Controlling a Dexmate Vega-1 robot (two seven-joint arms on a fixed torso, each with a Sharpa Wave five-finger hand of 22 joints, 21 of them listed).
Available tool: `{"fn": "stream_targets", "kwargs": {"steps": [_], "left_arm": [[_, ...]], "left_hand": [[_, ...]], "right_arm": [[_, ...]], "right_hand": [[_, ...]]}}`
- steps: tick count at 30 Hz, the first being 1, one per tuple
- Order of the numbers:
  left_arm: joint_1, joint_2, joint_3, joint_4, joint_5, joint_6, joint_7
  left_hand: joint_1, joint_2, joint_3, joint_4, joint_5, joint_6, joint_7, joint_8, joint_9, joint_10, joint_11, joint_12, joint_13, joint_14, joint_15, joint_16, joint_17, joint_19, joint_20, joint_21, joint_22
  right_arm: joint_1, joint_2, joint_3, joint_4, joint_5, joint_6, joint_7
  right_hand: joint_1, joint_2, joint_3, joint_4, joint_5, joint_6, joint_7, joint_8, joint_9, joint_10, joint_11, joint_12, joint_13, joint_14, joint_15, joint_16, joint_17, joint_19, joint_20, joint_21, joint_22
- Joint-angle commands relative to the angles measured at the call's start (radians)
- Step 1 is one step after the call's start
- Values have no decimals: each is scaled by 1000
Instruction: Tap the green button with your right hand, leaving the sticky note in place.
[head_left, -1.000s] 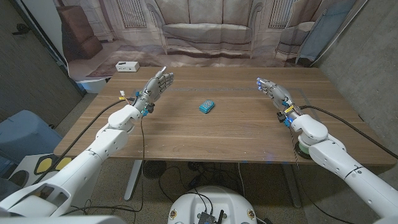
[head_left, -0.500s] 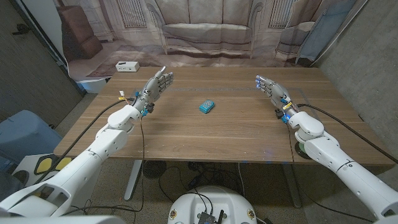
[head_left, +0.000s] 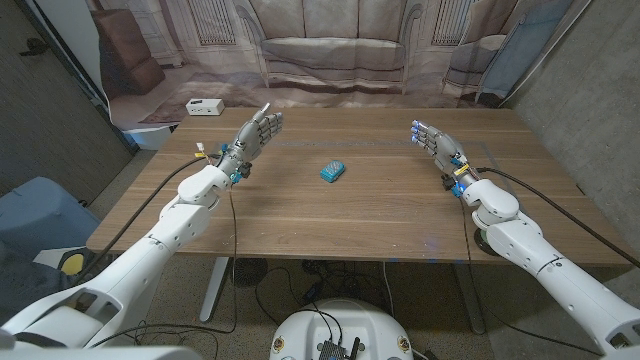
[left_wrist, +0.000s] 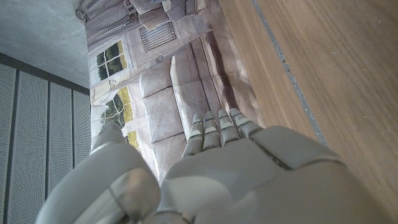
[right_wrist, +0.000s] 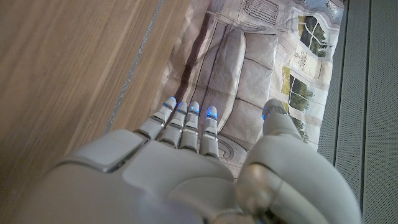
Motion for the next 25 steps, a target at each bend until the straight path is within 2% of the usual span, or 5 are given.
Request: {"fn": "stream_targets", "kwargs": {"steps": [1,20,25], "left_arm": [[-21,-33,8,33,9,-26,8],[-55,-47,27,68,16,-14,-13],[-61,-52,30,82,15,-17,-21]], "left_hand": [[5,5,2,-9,0,2,2,0,3,0,-1,0,2,1,-4,-3,5,-5,1,1,5],[6,6,2,-10,-1,1,2,0,3,0,-1,0,2,0,-4,-3,5,-8,8,0,5],[6,6,2,-11,-1,1,1,0,3,0,-2,0,2,1,-5,-2,5,-7,7,0,5]], "right_arm": [[5,0,5,21,22,8,25],[-6,3,9,32,30,15,21],[-7,1,7,29,28,9,17]], "right_hand": [[-2,5,6,3,-1,3,3,0,3,1,9,5,3,2,3,5,2,23,11,9,2],[1,9,6,2,-2,4,6,1,3,3,9,5,3,1,9,5,3,68,23,17,1],[1,10,5,2,-2,5,6,1,3,3,9,5,3,0,10,5,4,66,22,14,1]]}}
